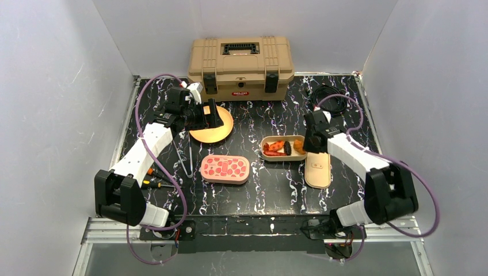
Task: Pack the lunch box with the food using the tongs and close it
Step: Move the packing box to the center of the board, then pick up the box lid from the center of the board.
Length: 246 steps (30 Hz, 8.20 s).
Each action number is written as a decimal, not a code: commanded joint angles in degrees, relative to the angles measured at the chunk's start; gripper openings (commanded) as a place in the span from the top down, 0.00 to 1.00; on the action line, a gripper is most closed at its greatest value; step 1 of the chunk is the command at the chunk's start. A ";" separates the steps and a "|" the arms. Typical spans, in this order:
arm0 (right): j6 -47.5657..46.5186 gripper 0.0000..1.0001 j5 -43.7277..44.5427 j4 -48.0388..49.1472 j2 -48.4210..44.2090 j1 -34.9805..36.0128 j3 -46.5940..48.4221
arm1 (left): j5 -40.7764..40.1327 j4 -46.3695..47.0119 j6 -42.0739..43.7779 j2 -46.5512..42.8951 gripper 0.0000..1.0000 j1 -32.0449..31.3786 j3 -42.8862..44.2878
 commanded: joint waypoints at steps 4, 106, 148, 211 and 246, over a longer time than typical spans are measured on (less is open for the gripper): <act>3.08 0.99 -8.71 -0.25 -11.84 0.44 -11.10 | 2.53 0.49 -0.93 -2.16 0.02 0.30 -0.46; -8.20 0.99 -20.11 1.60 -22.78 8.84 -5.34 | 33.35 16.04 -12.35 4.39 0.03 -6.76 -2.97; -24.07 0.59 -4.06 -1.92 -13.77 34.54 10.78 | 44.37 25.01 -28.12 19.29 1.00 -6.86 -4.88; -23.20 0.99 -43.33 -6.00 -13.90 14.12 13.15 | 40.24 6.56 8.31 -5.21 0.02 2.26 -2.93; -13.57 0.48 -66.30 3.34 -20.09 12.85 7.56 | 62.20 11.71 3.92 -11.59 1.00 -1.49 -9.58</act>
